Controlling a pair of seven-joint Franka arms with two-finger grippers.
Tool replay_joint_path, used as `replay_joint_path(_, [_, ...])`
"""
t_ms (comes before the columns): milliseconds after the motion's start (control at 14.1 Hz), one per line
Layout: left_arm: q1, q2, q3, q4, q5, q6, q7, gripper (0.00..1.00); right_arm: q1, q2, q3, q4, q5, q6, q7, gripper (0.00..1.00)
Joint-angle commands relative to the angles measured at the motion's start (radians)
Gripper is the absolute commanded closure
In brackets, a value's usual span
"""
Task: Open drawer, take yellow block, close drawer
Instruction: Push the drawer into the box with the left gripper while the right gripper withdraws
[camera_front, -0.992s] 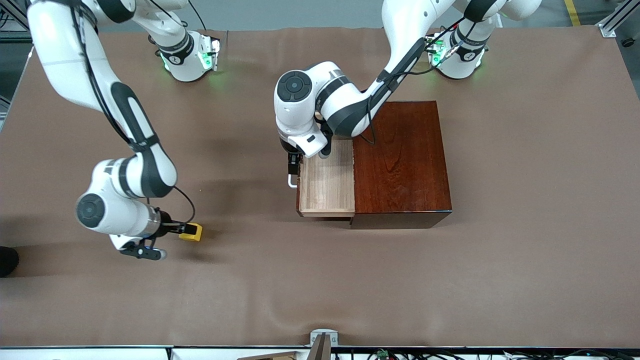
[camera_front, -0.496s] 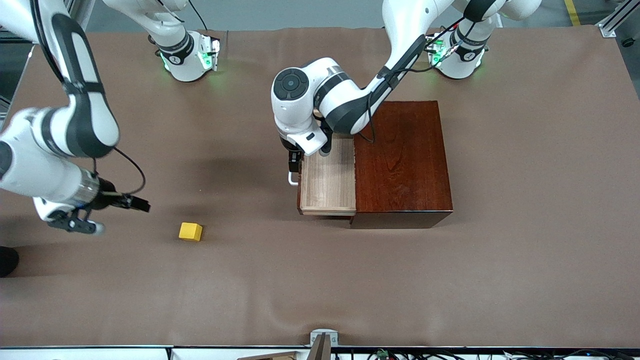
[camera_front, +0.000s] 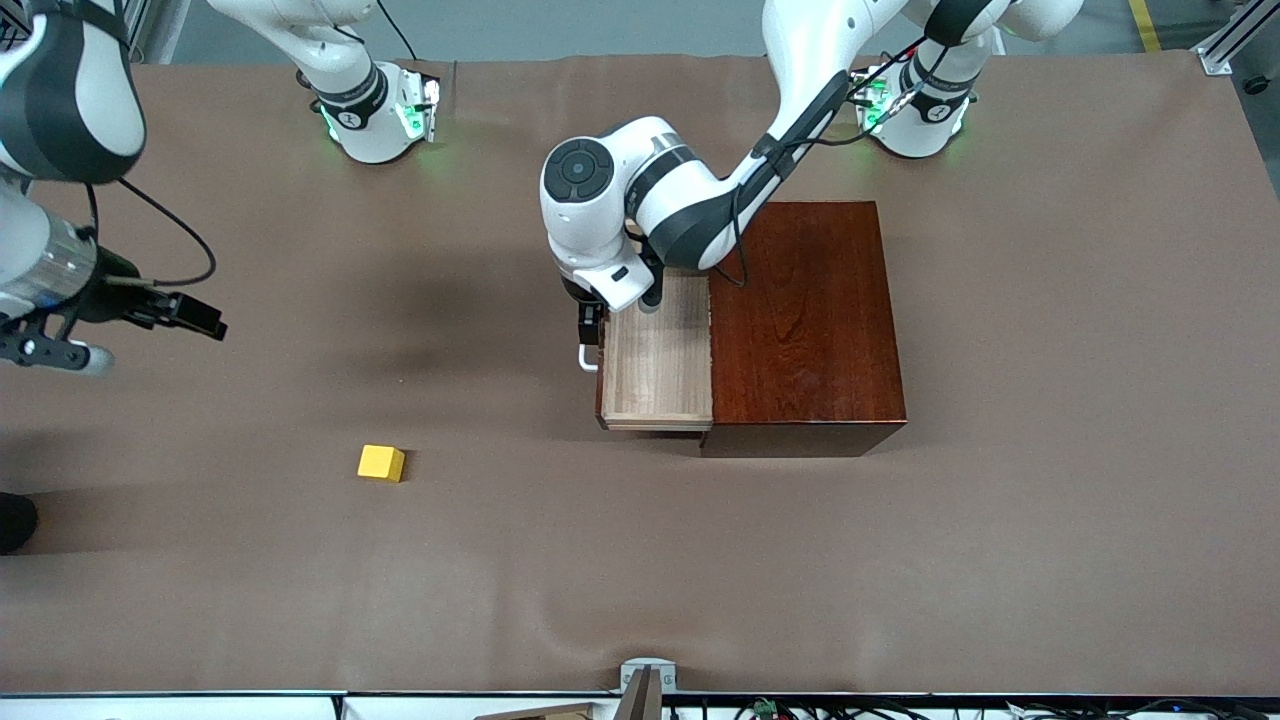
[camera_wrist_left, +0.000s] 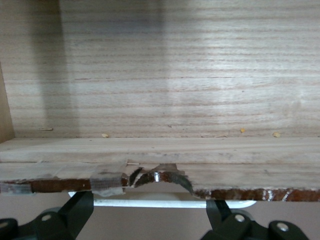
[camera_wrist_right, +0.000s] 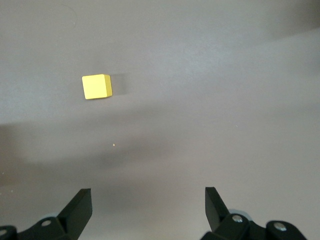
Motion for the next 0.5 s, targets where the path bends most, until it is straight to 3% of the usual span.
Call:
replay_joint_path(0, [0.017,-0.017,0.028,-0.037,0.055,-0.165,0.010,0.00,-0.020,-0.052,0.016,0.025,-0.023,-0.094,-0.010,0.00])
replay_joint_path(425, [0.018,-0.017,0.054,-0.039,0.090,-0.207,0.011,0.00,-0.026,-0.058,0.011,0.079,-0.023,-0.172,-0.111,0.00])
